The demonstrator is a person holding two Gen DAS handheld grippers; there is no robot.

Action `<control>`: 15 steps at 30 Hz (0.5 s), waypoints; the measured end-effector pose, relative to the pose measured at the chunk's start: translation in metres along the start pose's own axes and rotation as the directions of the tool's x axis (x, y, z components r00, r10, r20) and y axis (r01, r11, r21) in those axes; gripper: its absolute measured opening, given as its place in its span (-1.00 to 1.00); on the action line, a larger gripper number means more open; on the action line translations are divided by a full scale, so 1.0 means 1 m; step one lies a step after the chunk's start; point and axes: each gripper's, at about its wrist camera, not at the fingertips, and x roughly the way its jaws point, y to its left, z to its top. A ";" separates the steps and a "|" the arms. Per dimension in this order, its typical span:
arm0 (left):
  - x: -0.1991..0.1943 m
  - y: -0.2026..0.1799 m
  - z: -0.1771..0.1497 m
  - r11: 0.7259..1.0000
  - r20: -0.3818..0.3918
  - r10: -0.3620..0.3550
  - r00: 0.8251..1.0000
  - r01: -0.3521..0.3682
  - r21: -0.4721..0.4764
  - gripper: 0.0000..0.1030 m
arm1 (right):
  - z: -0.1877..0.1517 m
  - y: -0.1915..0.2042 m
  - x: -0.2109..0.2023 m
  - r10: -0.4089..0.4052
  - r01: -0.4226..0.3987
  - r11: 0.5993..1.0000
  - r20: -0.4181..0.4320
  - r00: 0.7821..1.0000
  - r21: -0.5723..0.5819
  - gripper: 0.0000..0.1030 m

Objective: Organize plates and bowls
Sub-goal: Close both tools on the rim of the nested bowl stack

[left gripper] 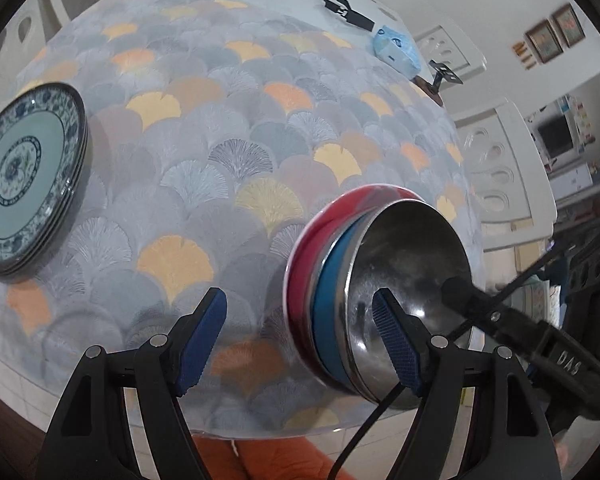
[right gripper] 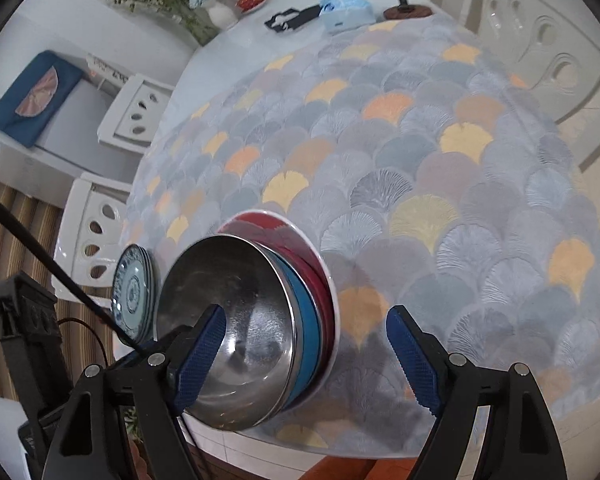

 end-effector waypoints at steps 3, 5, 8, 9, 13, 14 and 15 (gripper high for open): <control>0.005 0.004 0.002 0.999 -0.009 -0.046 0.999 0.046 -0.028 0.40 | 0.000 0.000 0.008 0.004 -0.004 1.000 -0.012 1.000 -0.005 0.58; 0.008 0.007 0.004 0.996 -0.013 -0.078 0.997 0.078 -0.049 0.38 | 0.001 -0.001 0.013 0.002 -0.002 1.000 -0.018 1.000 -0.006 0.55; 0.013 0.010 0.006 0.993 -0.025 -0.104 0.994 0.102 -0.065 0.29 | 0.003 -0.004 0.020 -0.008 0.008 1.000 -0.033 0.999 -0.006 0.51; 0.014 0.010 0.006 0.992 -0.027 -0.111 0.994 0.109 -0.066 0.26 | 0.004 -0.005 0.023 -0.014 0.013 1.000 -0.044 0.999 -0.008 0.47; 0.016 0.010 0.006 0.988 -0.028 -0.137 0.990 0.135 -0.069 0.11 | 0.006 -0.009 0.032 -0.002 0.002 1.000 -0.077 0.997 0.006 0.29; 0.017 0.011 0.006 0.987 -0.029 -0.145 0.989 0.142 -0.073 0.07 | 0.006 -0.011 0.034 -0.005 0.006 1.000 -0.084 0.996 0.011 0.28; 0.017 0.012 0.005 0.985 -0.031 -0.156 0.987 0.154 -0.077 0.02 | 0.006 -0.012 0.037 0.001 0.000 1.000 -0.094 0.996 0.018 0.22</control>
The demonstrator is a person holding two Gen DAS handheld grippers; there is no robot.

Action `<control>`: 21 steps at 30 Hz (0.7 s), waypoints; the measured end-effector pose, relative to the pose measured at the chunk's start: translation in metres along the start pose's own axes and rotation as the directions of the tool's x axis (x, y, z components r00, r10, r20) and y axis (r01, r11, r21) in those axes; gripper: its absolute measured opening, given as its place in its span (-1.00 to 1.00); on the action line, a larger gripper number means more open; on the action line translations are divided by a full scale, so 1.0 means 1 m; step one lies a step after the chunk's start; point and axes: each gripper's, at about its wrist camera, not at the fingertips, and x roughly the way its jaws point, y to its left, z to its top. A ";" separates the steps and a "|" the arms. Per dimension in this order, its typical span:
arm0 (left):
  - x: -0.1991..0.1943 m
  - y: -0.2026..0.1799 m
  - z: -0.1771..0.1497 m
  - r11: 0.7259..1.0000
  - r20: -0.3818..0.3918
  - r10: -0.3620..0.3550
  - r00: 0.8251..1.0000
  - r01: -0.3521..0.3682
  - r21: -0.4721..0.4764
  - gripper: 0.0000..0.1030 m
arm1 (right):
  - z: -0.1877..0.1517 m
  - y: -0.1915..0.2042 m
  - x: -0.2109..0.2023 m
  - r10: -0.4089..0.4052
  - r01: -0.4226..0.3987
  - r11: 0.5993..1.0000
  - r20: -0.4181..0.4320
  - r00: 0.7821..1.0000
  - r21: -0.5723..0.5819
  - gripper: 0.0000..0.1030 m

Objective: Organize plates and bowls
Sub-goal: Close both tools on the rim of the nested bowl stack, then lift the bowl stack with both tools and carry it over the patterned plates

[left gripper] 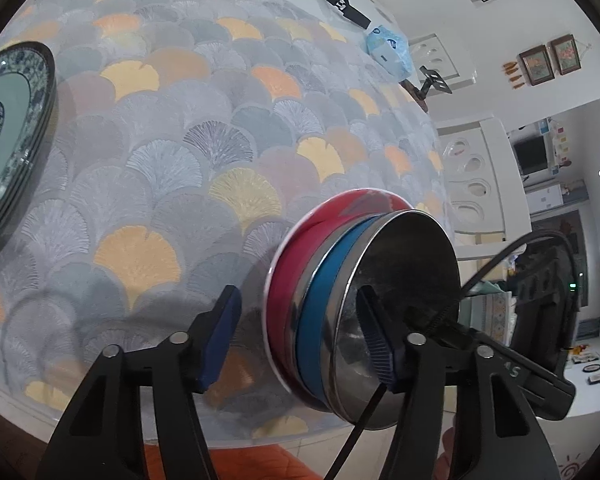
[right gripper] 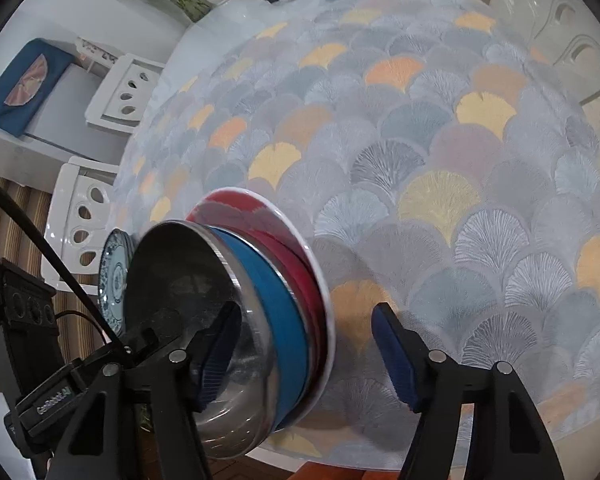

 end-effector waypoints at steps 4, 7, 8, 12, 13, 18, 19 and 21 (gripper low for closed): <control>0.008 0.003 0.000 0.999 -0.020 -0.052 0.998 0.052 -0.011 -0.01 | 0.001 -0.006 0.007 0.028 -0.027 0.999 -0.023 0.999 0.032 0.13; 0.011 0.008 0.000 0.996 -0.024 -0.080 0.997 0.079 -0.033 -0.02 | 0.002 -0.007 0.011 0.040 -0.039 0.998 -0.024 0.999 0.039 0.07; 0.011 0.009 -0.001 0.996 -0.021 -0.085 0.996 0.084 -0.042 -0.02 | 0.002 -0.006 0.011 0.049 -0.048 0.998 -0.027 0.998 0.039 0.06; 0.012 0.010 0.000 0.998 -0.028 -0.048 0.998 0.047 -0.031 -0.36 | 0.001 0.004 0.013 0.054 -0.054 0.999 -0.029 0.998 -0.001 -0.10; 0.011 0.010 0.000 0.998 -0.027 -0.045 0.999 0.044 -0.033 -0.37 | 0.000 0.007 0.013 0.043 -0.043 0.999 -0.029 0.999 -0.017 -0.10; 0.005 0.000 -0.002 1.000 0.003 0.008 1.000 -0.008 -0.013 -0.38 | 0.001 0.011 0.012 0.028 -0.030 0.998 -0.031 0.999 -0.059 -0.11; 0.004 -0.005 -0.003 1.000 0.012 0.024 1.000 -0.024 -0.006 -0.38 | 0.002 0.009 0.011 0.028 -0.030 0.998 -0.034 0.999 -0.058 -0.12; 0.001 -0.010 -0.003 0.999 0.023 0.037 0.999 -0.037 -0.001 -0.38 | 0.003 0.009 0.010 0.020 -0.022 0.998 -0.040 0.999 -0.055 -0.12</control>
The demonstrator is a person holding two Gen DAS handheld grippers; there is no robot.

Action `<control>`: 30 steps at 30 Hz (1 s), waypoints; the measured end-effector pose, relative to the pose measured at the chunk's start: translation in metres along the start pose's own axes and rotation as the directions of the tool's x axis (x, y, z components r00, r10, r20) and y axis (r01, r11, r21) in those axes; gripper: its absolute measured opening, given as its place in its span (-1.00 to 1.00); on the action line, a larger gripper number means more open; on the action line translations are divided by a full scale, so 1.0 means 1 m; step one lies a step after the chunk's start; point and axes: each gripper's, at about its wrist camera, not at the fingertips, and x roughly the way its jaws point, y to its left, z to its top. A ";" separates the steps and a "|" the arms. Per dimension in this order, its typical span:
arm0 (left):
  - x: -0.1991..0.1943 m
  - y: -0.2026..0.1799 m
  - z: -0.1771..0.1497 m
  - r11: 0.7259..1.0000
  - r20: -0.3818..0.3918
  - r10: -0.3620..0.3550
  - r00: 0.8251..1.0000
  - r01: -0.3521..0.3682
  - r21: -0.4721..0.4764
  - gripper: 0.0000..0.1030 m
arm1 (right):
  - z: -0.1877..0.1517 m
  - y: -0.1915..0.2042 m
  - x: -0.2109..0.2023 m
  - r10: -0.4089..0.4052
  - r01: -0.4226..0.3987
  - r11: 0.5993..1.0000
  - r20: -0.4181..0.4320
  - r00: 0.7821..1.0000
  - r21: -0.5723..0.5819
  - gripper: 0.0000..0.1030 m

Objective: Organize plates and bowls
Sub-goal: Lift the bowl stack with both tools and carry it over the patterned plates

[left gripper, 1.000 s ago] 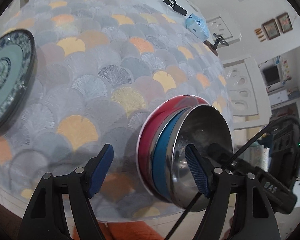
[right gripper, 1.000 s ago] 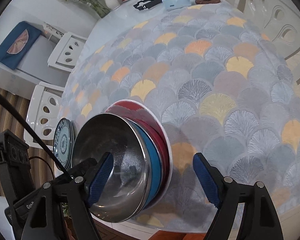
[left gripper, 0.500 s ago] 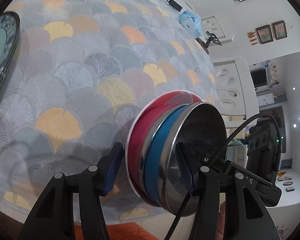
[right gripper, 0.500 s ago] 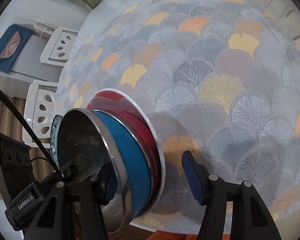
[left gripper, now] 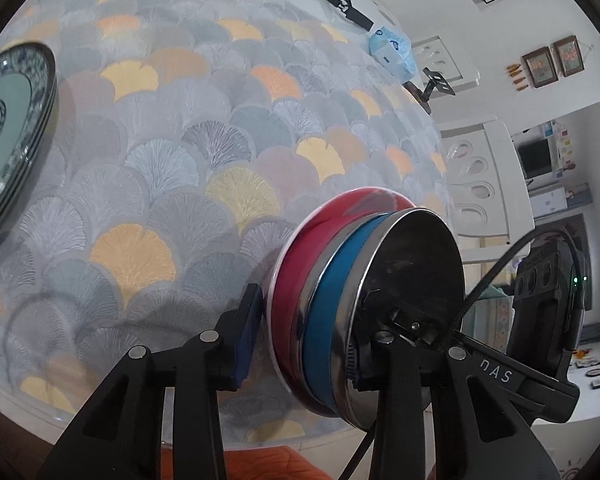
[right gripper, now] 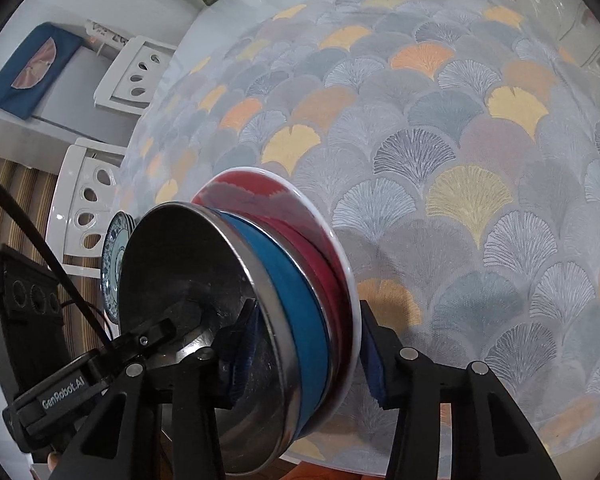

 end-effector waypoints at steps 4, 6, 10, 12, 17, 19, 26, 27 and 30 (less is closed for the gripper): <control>-0.008 -0.006 0.006 1.000 0.027 0.002 1.000 -0.002 -0.015 -0.38 | 0.002 0.004 -0.008 -0.019 0.019 1.000 0.005 1.000 0.008 -0.11; -0.013 -0.008 0.010 1.000 0.046 0.002 0.999 -0.001 -0.019 -0.38 | 0.005 0.008 -0.014 -0.018 0.018 1.000 0.015 1.000 0.000 -0.11; -0.031 -0.020 0.019 1.000 0.098 0.024 0.995 -0.024 -0.005 -0.38 | 0.015 0.020 -0.027 -0.009 0.010 0.999 0.034 0.999 -0.031 -0.11; -0.045 -0.028 0.023 0.999 0.137 0.035 0.990 -0.037 0.010 -0.38 | 0.021 0.029 -0.036 0.010 -0.008 0.999 0.052 0.999 -0.041 -0.11; -0.090 -0.037 0.033 0.997 0.238 0.064 0.969 -0.072 0.022 -0.38 | 0.035 0.057 -0.052 0.066 -0.061 0.996 0.086 0.994 -0.058 -0.11; -0.110 -0.031 0.039 0.997 0.277 0.069 0.958 -0.075 0.012 -0.38 | 0.040 0.077 -0.058 0.091 -0.083 0.993 0.099 0.991 -0.083 -0.11; -0.156 0.008 0.054 0.993 0.310 0.115 0.944 -0.114 -0.022 -0.38 | 0.043 0.146 -0.047 0.110 -0.100 0.989 0.089 0.990 -0.109 -0.11; -0.161 0.016 0.057 0.994 0.313 0.112 0.943 -0.109 -0.025 -0.38 | 0.041 0.152 -0.045 0.113 -0.104 0.989 0.087 0.990 -0.108 -0.11; -0.183 0.046 0.066 0.994 0.321 0.107 0.941 -0.098 -0.044 -0.38 | 0.041 0.188 -0.031 0.120 -0.111 0.987 0.078 0.990 -0.114 -0.11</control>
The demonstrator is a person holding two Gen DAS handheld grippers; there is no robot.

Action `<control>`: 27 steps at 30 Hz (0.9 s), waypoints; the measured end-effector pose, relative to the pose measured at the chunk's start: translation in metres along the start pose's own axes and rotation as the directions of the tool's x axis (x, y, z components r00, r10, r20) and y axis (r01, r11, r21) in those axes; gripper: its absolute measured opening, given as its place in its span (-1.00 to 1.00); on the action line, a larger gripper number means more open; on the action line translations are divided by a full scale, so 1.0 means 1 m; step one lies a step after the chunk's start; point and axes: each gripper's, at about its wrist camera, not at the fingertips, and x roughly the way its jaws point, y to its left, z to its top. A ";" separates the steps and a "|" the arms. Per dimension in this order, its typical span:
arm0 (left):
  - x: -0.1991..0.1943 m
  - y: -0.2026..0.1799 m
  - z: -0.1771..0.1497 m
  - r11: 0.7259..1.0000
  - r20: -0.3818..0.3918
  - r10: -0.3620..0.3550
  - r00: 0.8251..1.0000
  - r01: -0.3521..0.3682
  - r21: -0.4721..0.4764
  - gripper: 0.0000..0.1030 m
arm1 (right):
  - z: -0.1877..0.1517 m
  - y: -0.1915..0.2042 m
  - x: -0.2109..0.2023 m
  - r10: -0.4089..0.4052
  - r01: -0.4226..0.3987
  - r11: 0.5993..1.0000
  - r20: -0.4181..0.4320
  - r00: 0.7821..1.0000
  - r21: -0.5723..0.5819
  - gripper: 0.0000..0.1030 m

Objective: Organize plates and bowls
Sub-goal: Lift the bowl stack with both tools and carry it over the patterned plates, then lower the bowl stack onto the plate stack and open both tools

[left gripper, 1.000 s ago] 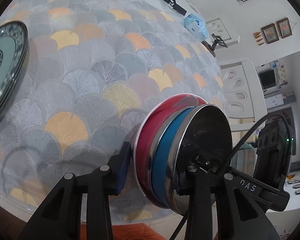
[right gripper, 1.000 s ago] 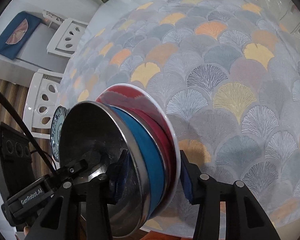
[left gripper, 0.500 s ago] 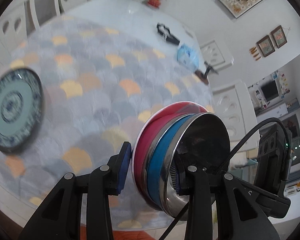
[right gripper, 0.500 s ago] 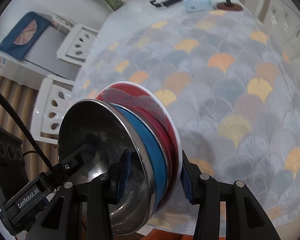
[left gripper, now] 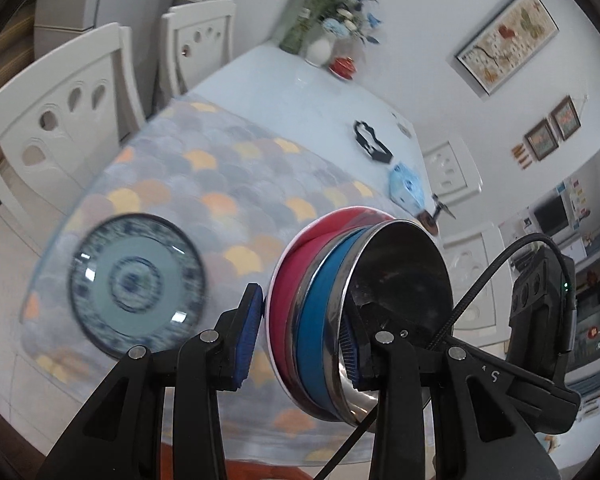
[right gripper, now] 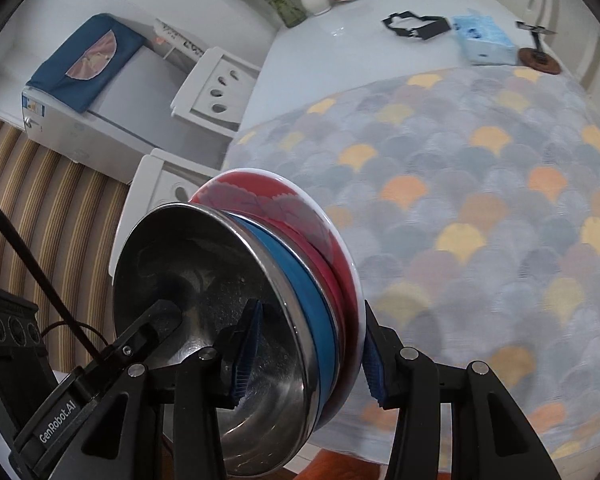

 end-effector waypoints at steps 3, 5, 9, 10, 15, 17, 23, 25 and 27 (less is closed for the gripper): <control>-0.013 0.035 0.015 1.000 0.018 0.008 1.000 -0.007 -0.025 -0.38 | 0.002 0.033 0.024 0.021 -0.022 0.999 -0.031 0.999 -0.027 -0.11; -0.018 0.056 0.023 0.999 0.021 0.014 1.000 -0.013 -0.043 -0.38 | 0.002 0.048 0.039 0.034 -0.036 0.999 -0.050 0.998 -0.031 -0.11; -0.014 0.099 0.033 0.997 -0.001 0.039 0.999 -0.039 -0.065 -0.38 | -0.003 0.078 0.080 0.039 -0.042 0.999 -0.091 0.995 -0.028 -0.11; -0.010 0.111 0.037 0.997 -0.018 0.045 0.999 -0.047 -0.065 -0.38 | -0.005 0.083 0.090 0.037 -0.039 0.999 -0.101 0.994 -0.024 -0.11; 0.011 0.147 0.044 0.998 -0.094 0.045 0.995 -0.049 -0.048 -0.38 | -0.013 0.094 0.134 0.005 -0.001 1.000 -0.144 0.990 0.028 -0.11; 0.019 0.157 0.045 0.998 -0.124 0.036 0.992 -0.042 -0.045 -0.38 | -0.016 0.094 0.143 -0.013 0.021 0.999 -0.159 0.987 0.048 -0.11; 0.042 0.175 0.043 1.000 -0.204 0.005 0.979 -0.011 -0.028 -0.38 | -0.023 0.088 0.167 -0.080 0.103 0.989 -0.202 0.976 0.105 -0.11; 0.049 0.180 0.042 1.000 -0.220 -0.003 0.975 -0.002 -0.024 -0.38 | -0.024 0.087 0.171 -0.102 0.127 0.985 -0.206 0.973 0.115 -0.11; 0.054 0.184 0.042 1.000 -0.230 -0.009 0.973 0.002 -0.029 -0.38 | -0.024 0.085 0.176 -0.116 0.143 0.982 -0.211 0.971 0.122 -0.11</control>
